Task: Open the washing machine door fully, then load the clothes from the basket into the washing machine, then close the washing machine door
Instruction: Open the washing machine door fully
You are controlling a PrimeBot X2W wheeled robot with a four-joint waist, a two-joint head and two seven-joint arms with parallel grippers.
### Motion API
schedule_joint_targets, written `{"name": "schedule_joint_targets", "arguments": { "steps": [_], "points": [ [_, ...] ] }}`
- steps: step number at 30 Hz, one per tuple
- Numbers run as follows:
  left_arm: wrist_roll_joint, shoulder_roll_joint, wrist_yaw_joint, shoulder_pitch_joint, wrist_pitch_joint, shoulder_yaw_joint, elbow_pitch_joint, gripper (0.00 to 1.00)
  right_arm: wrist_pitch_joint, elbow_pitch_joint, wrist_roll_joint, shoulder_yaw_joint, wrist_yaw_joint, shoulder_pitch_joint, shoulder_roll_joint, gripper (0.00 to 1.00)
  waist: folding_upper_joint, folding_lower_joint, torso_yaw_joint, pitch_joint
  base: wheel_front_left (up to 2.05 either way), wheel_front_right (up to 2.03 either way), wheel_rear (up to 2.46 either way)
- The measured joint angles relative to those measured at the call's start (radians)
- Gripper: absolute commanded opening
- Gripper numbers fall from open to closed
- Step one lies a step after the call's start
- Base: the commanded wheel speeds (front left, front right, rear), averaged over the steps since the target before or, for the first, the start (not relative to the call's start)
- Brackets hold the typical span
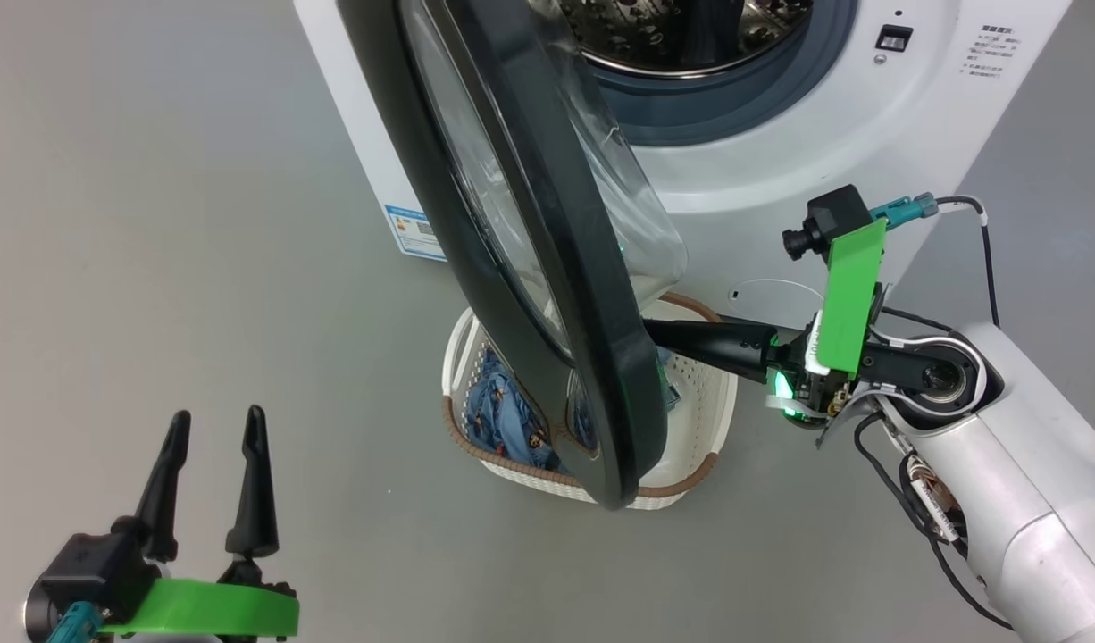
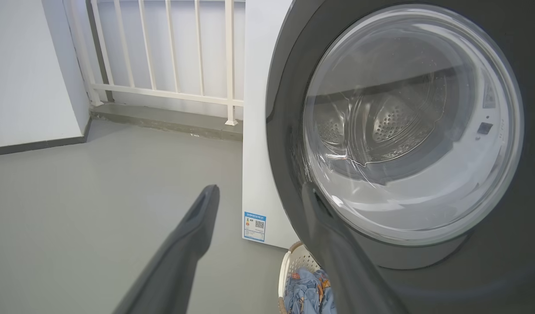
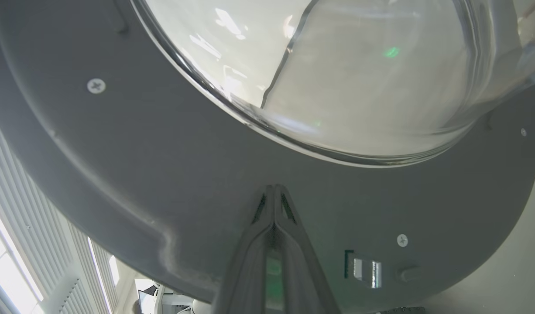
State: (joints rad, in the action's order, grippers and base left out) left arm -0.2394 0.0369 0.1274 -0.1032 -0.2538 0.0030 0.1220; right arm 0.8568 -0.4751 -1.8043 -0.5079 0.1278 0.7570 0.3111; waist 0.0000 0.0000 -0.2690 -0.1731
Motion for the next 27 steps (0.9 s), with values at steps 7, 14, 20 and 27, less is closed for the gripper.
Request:
{"name": "schedule_joint_targets", "arguments": {
  "steps": [7,14,20,27],
  "points": [
    [0.000,-0.002,0.000,0.000,0.000,0.001,0.001,1.00,0.004,0.011,-0.003,-0.006,0.000,-0.004,-0.016,0.00,0.0000,0.0000,-0.030,0.004,0.00,0.00,0.00],
    [0.000,-0.002,0.000,0.006,0.000,-0.001,0.010,1.00,0.004,0.013,-0.016,-0.013,0.000,-0.023,-0.038,0.00,0.0000,0.0000,-0.064,0.020,0.00,0.00,0.00],
    [0.000,-0.002,0.000,0.020,0.000,-0.001,0.015,1.00,0.004,0.013,-0.017,-0.015,0.000,-0.041,-0.061,0.00,0.0000,0.0000,-0.095,0.034,0.00,0.00,0.00],
    [0.000,-0.002,0.000,0.021,0.000,-0.001,0.021,1.00,0.004,0.011,-0.016,-0.022,0.000,-0.042,-0.079,0.00,0.0000,0.0000,-0.124,0.046,0.00,0.00,0.00]
  ]
}}
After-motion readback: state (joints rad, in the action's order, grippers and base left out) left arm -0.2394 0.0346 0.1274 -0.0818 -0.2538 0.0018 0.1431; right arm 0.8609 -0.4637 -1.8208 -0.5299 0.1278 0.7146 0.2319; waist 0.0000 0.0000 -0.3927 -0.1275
